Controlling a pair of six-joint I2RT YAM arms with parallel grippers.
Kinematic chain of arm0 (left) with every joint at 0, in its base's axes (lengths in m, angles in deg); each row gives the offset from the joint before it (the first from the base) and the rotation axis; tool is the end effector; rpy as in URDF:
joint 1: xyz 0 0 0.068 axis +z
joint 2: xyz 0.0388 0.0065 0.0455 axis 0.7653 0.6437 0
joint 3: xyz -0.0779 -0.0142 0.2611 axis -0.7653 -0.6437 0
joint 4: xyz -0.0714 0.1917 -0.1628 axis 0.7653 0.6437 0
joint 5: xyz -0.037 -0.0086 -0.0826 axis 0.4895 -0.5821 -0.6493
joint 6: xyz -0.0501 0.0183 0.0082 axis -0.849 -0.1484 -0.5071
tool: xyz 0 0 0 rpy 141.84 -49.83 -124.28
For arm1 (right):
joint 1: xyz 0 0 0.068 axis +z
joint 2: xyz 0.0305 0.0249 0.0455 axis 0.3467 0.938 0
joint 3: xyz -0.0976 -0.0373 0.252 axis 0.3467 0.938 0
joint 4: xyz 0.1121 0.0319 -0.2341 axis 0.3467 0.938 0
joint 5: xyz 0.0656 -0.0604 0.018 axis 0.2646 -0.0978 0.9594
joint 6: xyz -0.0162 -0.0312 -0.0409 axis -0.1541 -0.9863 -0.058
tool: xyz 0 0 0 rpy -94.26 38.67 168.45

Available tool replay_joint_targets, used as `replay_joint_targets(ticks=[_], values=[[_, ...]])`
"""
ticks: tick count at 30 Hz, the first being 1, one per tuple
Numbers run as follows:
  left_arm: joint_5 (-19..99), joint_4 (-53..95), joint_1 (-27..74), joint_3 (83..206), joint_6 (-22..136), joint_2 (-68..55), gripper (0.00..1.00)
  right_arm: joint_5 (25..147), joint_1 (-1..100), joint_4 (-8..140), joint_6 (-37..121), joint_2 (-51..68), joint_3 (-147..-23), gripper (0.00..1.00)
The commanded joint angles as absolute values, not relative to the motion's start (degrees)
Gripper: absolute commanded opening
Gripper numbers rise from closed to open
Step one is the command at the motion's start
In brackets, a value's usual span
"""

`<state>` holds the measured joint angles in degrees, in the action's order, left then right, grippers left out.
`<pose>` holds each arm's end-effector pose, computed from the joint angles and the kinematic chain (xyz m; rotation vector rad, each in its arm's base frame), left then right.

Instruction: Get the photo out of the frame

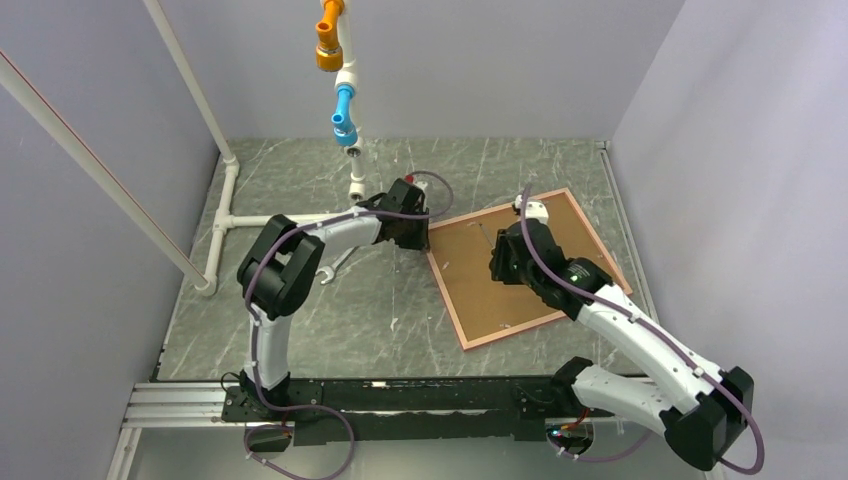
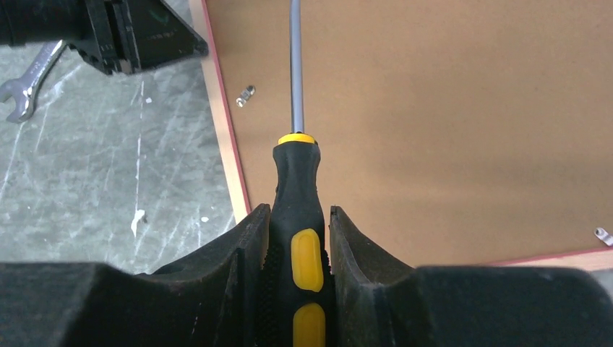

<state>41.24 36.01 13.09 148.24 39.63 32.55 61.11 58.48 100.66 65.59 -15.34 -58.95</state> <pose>0.3390 -0.2593 0.1669 0.2295 2.5505 -0.6261 0.1697 0.1203 0.2895 -0.0063 2.2932 0.2810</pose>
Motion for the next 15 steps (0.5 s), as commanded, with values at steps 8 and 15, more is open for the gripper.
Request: replay_joint_targets(ticks=[8, 15], values=[[41.7, 48.2, 14.4, 157.9, 52.1, 34.3, 0.28, 67.2, 56.7, 105.9, 66.8, -19.4, -57.8, 0.0], [36.3, 42.9, 14.0, 144.3, 36.8, 22.5, 0.62, 67.2, 56.7, 105.7, 66.7, -19.9, -56.7, 0.0]])
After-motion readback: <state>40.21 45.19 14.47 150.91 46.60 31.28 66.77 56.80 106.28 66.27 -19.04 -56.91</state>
